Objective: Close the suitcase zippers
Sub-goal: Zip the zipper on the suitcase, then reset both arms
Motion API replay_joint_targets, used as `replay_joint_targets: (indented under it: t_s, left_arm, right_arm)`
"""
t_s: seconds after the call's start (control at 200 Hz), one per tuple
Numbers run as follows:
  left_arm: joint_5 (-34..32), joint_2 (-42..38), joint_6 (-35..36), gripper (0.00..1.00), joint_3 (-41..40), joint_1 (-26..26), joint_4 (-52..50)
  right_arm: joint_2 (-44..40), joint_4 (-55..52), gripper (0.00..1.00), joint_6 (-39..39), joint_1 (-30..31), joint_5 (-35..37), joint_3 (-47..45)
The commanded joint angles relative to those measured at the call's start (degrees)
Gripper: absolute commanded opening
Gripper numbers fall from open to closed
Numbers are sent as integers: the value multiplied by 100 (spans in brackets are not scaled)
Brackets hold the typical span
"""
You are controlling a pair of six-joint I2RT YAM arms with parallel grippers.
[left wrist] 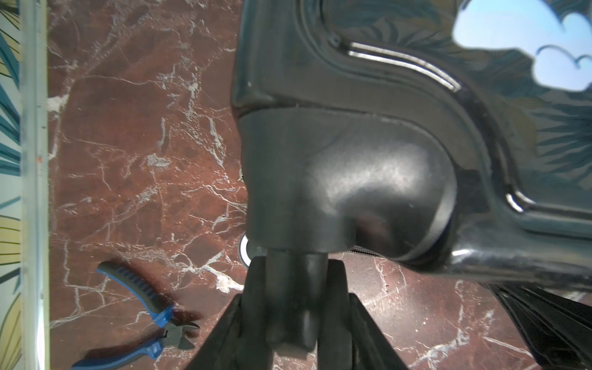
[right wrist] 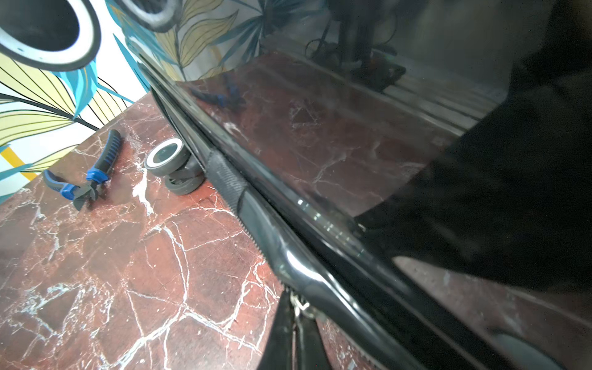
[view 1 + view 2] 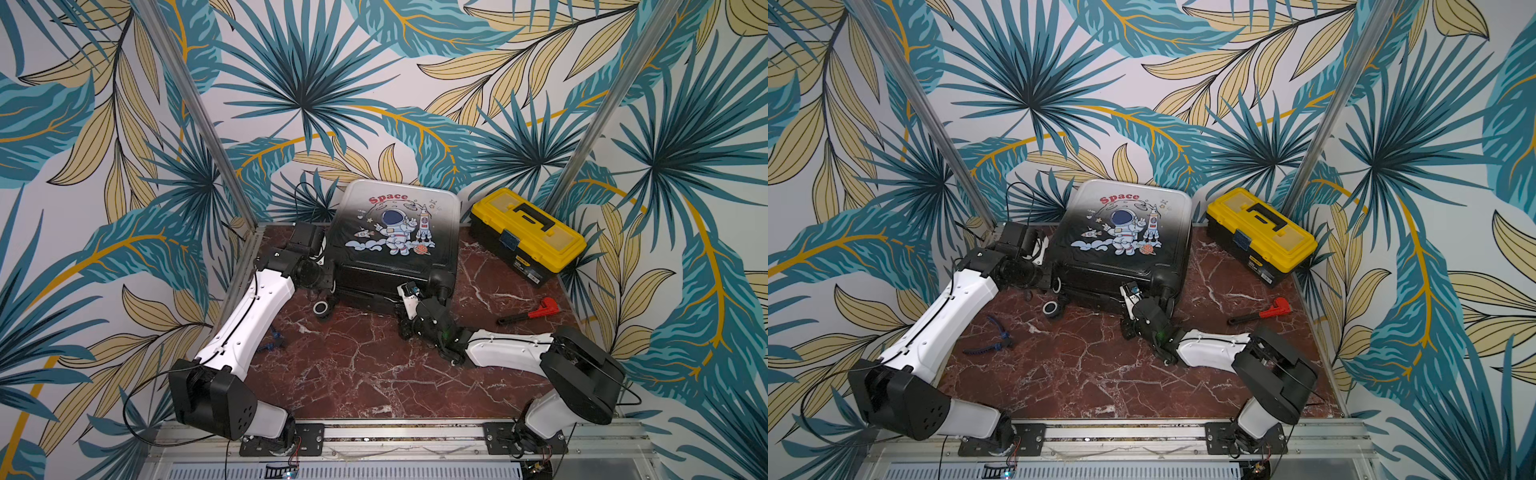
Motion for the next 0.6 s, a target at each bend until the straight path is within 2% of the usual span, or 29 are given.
replay_joint_targets:
  t_s: [0.0, 0.085, 0.27, 0.426, 0.596]
  left_arm:
    - [2123, -38, -111, 30, -286, -583, 169]
    - [1701, -131, -75, 33, -431, -413, 173]
    - [1492, -344, -41, 44, -687, -188, 179]
    - [1312, -566, -39, 68, -754, -82, 174]
    - [1073, -1089, 57, 91, -696, 85, 165]
  right_arm:
    - [-113, 311, 0, 82, 617, -1589, 416]
    - [-302, -31, 7, 43, 621, -1273, 178]
    - [-872, -1118, 25, -25, 589, -845, -140]
    - [-1680, -2410, 47, -127, 572, -854, -95]
    - [-2581, -4346, 56, -394, 465, -1154, 338]
